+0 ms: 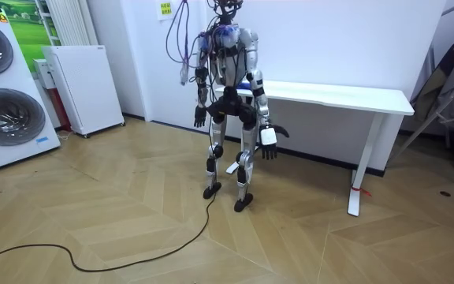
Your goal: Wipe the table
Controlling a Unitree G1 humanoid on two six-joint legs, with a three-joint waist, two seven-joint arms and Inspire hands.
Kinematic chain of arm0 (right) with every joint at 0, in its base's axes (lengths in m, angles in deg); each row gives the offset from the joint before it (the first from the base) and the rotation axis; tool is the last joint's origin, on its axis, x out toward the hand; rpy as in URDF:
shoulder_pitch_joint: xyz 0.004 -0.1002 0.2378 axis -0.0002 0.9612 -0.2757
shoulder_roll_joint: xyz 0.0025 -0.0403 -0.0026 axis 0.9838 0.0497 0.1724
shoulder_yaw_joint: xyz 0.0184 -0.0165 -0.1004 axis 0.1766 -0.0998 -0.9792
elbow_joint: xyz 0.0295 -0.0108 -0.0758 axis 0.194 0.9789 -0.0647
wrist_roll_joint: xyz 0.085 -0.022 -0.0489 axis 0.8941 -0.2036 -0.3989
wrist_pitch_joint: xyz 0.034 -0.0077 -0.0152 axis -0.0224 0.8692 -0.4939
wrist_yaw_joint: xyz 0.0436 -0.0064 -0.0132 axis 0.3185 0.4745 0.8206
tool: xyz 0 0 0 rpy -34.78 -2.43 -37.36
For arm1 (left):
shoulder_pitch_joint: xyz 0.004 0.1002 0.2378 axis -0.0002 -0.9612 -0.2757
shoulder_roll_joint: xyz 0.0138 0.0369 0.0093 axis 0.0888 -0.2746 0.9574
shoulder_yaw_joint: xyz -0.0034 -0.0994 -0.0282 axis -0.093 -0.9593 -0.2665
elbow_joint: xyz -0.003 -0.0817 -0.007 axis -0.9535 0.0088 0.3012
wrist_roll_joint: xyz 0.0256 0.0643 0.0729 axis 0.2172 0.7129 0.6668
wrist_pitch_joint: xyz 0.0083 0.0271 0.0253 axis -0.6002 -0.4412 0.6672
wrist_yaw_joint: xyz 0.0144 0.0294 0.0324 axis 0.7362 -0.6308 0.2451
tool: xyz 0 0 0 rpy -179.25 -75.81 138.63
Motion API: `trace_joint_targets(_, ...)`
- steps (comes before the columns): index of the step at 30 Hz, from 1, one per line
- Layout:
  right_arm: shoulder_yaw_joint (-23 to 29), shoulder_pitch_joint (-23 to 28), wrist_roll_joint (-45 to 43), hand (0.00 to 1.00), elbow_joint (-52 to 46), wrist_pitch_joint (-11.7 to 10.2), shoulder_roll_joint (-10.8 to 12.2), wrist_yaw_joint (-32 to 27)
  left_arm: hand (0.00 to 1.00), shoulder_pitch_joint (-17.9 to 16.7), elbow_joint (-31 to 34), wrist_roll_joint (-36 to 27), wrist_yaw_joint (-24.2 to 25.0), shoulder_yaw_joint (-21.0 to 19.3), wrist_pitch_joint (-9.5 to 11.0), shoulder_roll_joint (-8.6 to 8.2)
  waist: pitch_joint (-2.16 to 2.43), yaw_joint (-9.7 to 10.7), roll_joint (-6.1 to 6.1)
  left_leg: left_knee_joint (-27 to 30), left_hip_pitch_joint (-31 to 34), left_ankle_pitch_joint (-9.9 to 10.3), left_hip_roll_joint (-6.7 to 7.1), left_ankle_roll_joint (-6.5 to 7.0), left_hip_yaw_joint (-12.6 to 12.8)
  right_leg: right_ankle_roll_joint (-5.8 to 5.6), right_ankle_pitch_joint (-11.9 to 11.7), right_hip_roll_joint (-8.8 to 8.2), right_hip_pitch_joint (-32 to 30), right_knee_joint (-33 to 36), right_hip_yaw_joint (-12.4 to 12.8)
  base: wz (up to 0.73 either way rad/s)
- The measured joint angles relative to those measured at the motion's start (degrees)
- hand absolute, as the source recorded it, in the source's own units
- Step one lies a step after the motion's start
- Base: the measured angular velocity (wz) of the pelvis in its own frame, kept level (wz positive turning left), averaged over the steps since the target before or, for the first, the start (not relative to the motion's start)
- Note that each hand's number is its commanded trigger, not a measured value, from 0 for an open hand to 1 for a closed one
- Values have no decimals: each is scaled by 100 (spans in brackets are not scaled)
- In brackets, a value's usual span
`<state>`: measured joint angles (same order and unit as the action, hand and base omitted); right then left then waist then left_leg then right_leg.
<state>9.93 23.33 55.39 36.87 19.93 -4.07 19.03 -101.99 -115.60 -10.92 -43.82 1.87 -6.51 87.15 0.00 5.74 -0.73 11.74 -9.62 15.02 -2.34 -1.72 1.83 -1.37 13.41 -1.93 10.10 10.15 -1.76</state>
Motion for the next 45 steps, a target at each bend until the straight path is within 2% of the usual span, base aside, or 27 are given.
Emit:
trace_joint_targets(1, 272, -9, 212, 0, -40, 5, -98, -137, 0, 4, 57, 3, 17, -112, -2, 32, -17, 66, 10, -2, 0, 0, 0, 0, 26, 0, 0, -1, -11, 10, 15, -7)
trace_joint_targets(2, 441, -34, 260, 0, -50, 4, -154, -200, 0, 5, 92, 4, 19, -171, 1, 47, -6, 87, -22, -5, -4, 0, 0, 0, 49, 0, 0, -3, -14, 14, 19, -6)
trace_joint_targets(4, 872, -96, 437, 0, -238, -23, -367, -555, 0, 25, 242, 5, 17, -398, 11, 142, -14, 162, -53, -7, -11, 0, -1, 1, 97, -6, 3, -6, -15, 32, 22, 0)
trace_joint_targets(5, 986, -192, 438, 0, -320, -108, -465, -717, 0, 53, 296, 3, 17, -397, 13, 220, -11, 194, -101, -6, -13, -1, -1, 1, 101, -7, 4, -6, -18, 34, 26, 0)
trace_joint_targets(8, 1026, -465, 389, 0, -766, -150, -681, -1273, 0, 130, 378, 7, 18, -386, 34, 299, -25, 164, -162, -4, 28, -1, -1, 2, 152, -15, 9, 0, -119, 62, 101, -8)
trace_joint_targets(9, 1020, -545, 350, 0, -947, -166, -702, -1377, 0, 133, 375, 3, 18, -362, 37, 306, -35, 170, -167, -4, 34, -2, -1, 3, 167, -16, 8, 4, -137, 60, 135, -16)
trace_joint_targets(12, 908, -801, -220, 0, -1863, -209, -752, -1788, 0, 190, 330, -55, 21, -328, 56, 312, -22, 108, -238, 8, 137, -3, 1, 6, 173, -22, -2, 5, -255, 88, 156, -5)
trace_joint_targets(14, 749, -826, -690, 0, -2545, -233, -814, -2018, 0, 231, 469, -51, 45, -321, 67, 314, -23, -43, -275, 35, 222, -8, 0, 13, 195, -21, -9, 6, -386, 179, 159, -6)
trace_joint_targets(16, 505, -1047, -1549, 0, -3390, -262, -903, -2194, 0, 191, 489, -46, 44, -298, 89, 321, -37, -173, -290, 18, 239, -13, -5, 13, 209, -20, -10, 7, -453, 269, 111, -11)
trace_joint_targets(18, 314, -1153, -2202, 0, -4049, -276, -924, -2193, 0, 181, 510, -50, 83, -264, 88, 350, -44, -237, -310, 1, 237, -12, -8, 13, 209, -20, -10, 1, -453, 264, -9, -3)
trace_joint_targets(21, -107, -1152, -3218, 0, -5185, -284, -947, -2156, 0, 118, 657, -40, 129, -111, 75, 427, -54, -376, -330, -37, 225, -13, -11, 13, 183, -20, -10, -1, -433, 245, -62, 6)
trace_joint_targets(23, -318, -1142, -3764, 0, -5756, -391, -947, -2093, 0, 42, 804, -18, 152, -72, 85, 429, -67, -469, -359, -37, 232, -13, -11, 13, 169, -20, -11, -2, -434, 240, -73, 7)
trace_joint_targets(25, -666, -1169, -4178, 0, -6241, -480, -948, -2044, 0, 6, 814, 14, 181, 104, 86, 497, -54, -555, -397, -38, 231, -13, -11, 13, 95, -20, -12, -2, -405, 248, -148, 12)
trace_joint_targets(28, -1131, -1227, -4823, 0, -6425, -508, -958, -1940, 0, 7, 819, 61, 207, 419, 90, 555, -51, -623, -402, -47, 217, -13, -11, 13, -49, -21, -15, -4, -341, 240, -315, 16)
trace_joint_targets(30, -1346, -1268, -4993, 0, -6549, -505, -958, -1824, 0, 16, 842, 64, 245, 570, 121, 556, -37, -636, -405, -45, 222, -13, -11, 13, -62, -22, -16, -4, -317, 233, -322, 23)
trace_joint_targets(31, -1469, -1275, -5009, 0, -6782, -504, -969, -1753, 0, 26, 878, 65, 288, 628, 141, 556, -43, -719, -377, -44, 248, -13, -11, 13, -64, -22, -16, -4, -334, 226, -349, 8)
trace_joint_targets(35, -1916, -1420, -5229, 0, -7128, -580, -990, -1531, 0, 64, 884, 76, 360, 656, 159, 556, -7, -872, -295, -42, 278, -16, -12, 9, -83, -21, -17, -5, -334, 157, -411, 0)
trace_joint_targets(38, -2186, -1432, -5503, 0, -7302, -599, -1009, -1317, 0, 170, 884, 64, 361, 736, 230, 570, -11, -900, -262, -43, 315, -16, -12, 8, -223, -21, -17, -7, -312, 162, -531, 22)
trace_joint_targets(42, -2581, -1443, -6141, 0, -7353, -699, -1053, -1019, 0, 336, 795, 65, 366, 903, 341, 585, -29, -1070, -297, -54, 339, -17, -11, 7, -377, -21, -17, -6, -299, 160, -642, 12)
trace_joint_targets(45, -2985, -1456, -6621, 0, -7412, -741, -1072, -860, 0, 437, 733, 66, 371, 1080, 378, 613, -30, -1127, -316, -57, 324, -17, -11, 8, -516, -21, -17, -5, -315, 174, -727, 8)
